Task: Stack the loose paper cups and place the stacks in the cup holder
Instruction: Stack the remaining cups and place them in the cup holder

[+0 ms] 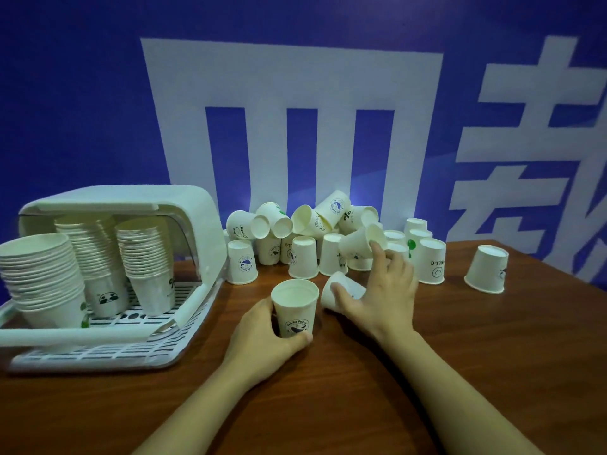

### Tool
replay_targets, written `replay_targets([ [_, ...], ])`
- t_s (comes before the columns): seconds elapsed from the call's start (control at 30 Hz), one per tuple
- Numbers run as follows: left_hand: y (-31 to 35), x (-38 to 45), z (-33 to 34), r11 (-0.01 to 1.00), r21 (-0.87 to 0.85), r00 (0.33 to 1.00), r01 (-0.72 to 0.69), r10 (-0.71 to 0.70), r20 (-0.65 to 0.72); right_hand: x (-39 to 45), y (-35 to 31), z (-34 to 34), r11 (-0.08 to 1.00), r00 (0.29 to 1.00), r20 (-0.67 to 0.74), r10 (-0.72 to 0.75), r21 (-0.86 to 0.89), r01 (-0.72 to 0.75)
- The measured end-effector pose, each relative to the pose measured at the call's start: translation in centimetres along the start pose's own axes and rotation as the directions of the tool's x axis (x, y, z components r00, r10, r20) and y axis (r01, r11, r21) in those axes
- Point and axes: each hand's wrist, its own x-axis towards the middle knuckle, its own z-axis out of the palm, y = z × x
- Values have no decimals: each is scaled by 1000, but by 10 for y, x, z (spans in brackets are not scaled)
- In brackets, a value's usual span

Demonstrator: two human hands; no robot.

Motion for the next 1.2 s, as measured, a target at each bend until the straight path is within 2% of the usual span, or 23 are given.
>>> replay_targets([
  [0.07, 0, 0, 0, 1000, 1, 1000, 2, -2, -2, -2, 1, 2, 999, 976, 213, 45, -38, -38],
  [0.1, 0, 0, 0, 1000, 0, 1000, -2, 2, -2, -3, 1, 3, 1000, 964, 264, 23, -22, -18],
  [0.2, 0, -1, 1, 1000, -13, 1000, -11, 11, -5, -6, 0, 4, 995, 959, 281, -25, 95, -2],
  [0.27, -2, 0, 0, 1000, -27, 1000, -10, 10, -4, -4, -3, 2, 985, 969, 246, 13, 163, -55],
  [0.3, -3, 0, 1, 999, -32, 1000, -13, 13, 1, -2, -6, 1, 961, 973, 224, 54, 253, -112],
  [0.37, -4, 0, 1, 999, -38, 999, -30, 31, 13, 4, -16, -7, 818, 971, 190, 148, 528, -227],
  [0.43, -4, 0, 1, 998, -25, 997, -63, 64, 34, 9, -26, -18, 623, 966, 168, 198, 739, -257],
  [0.5, -4, -1, 2, 996, -18, 994, -92, 93, 66, 13, -35, -27, 485, 973, 138, 186, 848, -213],
  [0.6, -5, -2, 2, 995, -32, 992, -99, 101, 81, 16, -55, -39, 386, 988, 133, 72, 910, -151],
  [0.73, -3, 0, 0, 994, -43, 989, -105, 109, 102, 6, -72, -39, 431, 983, 173, -56, 893, -132],
  [0.87, -6, -3, 2, 992, -94, 992, -88, 96, 81, -15, -70, -22, 458, 967, 243, -70, 870, -186],
  [1.03, -6, 0, 3, 995, -84, 995, -48, 56, 88, -25, -74, -13, 540, 964, 240, -119, 830, -140],
  [1.2, -6, 0, 3, 996, -90, 995, -25, 33, 89, -25, -74, -17, 674, 965, 190, -182, 738, -18],
])
